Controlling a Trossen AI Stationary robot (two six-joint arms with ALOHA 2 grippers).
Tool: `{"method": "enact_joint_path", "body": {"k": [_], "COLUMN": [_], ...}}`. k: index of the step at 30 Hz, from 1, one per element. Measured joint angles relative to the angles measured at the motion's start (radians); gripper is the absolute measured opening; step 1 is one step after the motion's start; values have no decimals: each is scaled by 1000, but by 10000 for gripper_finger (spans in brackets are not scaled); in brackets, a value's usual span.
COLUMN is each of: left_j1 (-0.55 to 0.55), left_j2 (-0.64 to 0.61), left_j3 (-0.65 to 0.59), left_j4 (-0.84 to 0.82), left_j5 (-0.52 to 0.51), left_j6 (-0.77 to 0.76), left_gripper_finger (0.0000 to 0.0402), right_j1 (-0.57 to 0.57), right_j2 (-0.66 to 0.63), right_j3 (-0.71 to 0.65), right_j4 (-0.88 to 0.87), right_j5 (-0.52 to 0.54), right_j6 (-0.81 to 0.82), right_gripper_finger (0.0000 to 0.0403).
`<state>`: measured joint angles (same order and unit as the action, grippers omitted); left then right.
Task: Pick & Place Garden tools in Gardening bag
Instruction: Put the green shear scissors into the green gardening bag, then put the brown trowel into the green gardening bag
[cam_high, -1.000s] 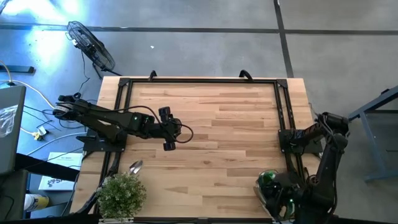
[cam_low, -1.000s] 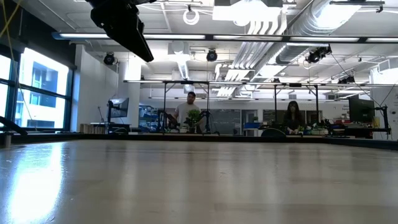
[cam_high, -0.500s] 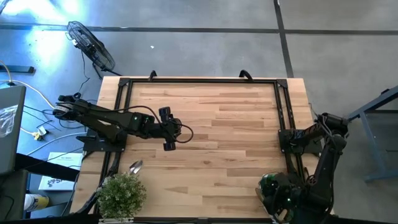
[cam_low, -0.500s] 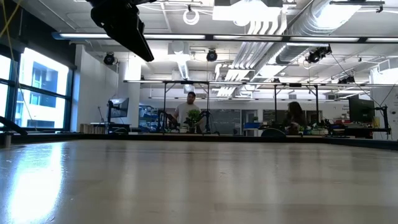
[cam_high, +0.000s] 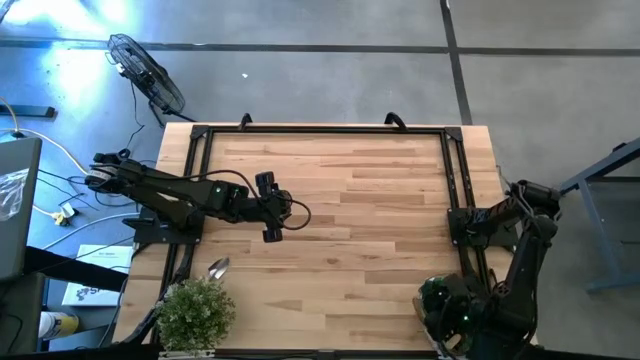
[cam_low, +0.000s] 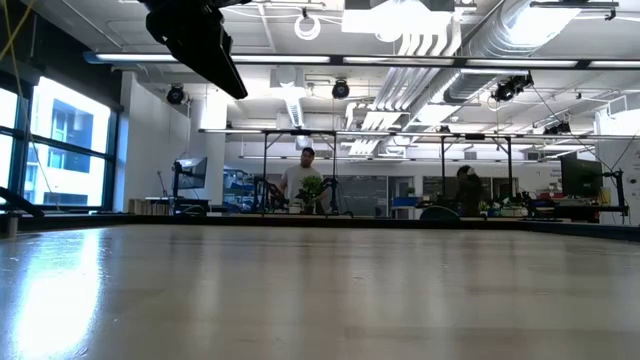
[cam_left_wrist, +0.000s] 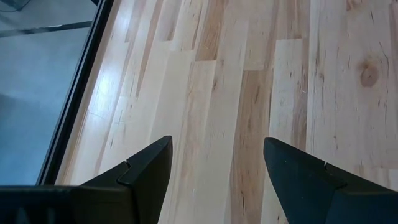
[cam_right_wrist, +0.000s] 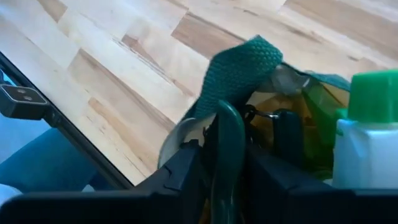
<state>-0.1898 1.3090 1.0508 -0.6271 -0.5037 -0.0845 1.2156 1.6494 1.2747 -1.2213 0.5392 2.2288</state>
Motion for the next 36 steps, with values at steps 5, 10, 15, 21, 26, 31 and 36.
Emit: {"method": "enact_joint_path", "body": {"k": [5, 10, 15, 21, 26, 31, 36], "left_j1": [0, 0, 0, 0, 0, 0, 0], "left_j2": [0, 0, 0, 0, 0, 0, 0], "left_j3": [0, 0, 0, 0, 0, 0, 0], "left_j4": [1, 1, 1, 1, 0, 0, -3], "left_j5": [0, 0, 0, -1, 0, -1, -3], "left_j6": [0, 0, 0, 2, 2, 5, 5], "left_gripper_finger": [246, 246, 246, 246, 246, 246, 246], "right_j1": [-1, -7, -25, -55, -92, -144, -236], "right_j2": [-25, -32, -32, -32, -32, -43, -76], "right_j3": [0, 0, 0, 0, 0, -1, -1], "right_j4": [-39, -76, -121, -235, -324, -349, -351], "right_j5": [13, 46, 34, 66, 75, 242, 395], "right_j6": [0, -1, -39, -64, -95, -208, -322], "right_gripper_finger": [148, 201, 236, 236, 236, 236, 236]}}
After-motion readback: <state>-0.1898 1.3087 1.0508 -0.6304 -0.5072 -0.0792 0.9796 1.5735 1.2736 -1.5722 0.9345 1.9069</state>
